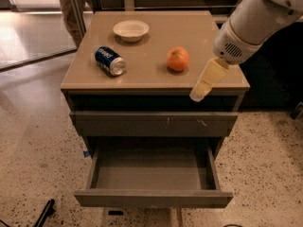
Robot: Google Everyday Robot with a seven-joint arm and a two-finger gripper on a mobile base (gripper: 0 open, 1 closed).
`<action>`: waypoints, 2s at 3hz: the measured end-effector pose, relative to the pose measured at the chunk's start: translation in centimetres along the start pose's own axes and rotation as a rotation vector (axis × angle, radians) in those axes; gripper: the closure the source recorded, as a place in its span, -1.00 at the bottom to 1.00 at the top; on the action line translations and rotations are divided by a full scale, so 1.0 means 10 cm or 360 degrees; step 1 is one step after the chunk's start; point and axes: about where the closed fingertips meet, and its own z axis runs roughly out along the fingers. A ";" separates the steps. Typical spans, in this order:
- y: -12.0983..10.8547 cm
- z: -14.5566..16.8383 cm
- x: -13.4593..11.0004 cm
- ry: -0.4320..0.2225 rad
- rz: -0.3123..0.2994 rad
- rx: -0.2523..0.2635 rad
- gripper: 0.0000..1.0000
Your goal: Place pepsi can into middle drawer
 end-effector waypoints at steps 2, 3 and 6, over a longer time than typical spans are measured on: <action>-0.09 0.22 -0.32 -0.0107 -0.0040 0.0026 -1.00; -0.06 0.28 -0.38 -0.0147 -0.0073 0.0001 -1.00; -0.24 0.98 -2.06 -0.0379 -0.0389 -0.0127 -1.00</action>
Offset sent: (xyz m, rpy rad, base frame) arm 0.0208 0.0228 -0.0063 0.0323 -0.0332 0.0211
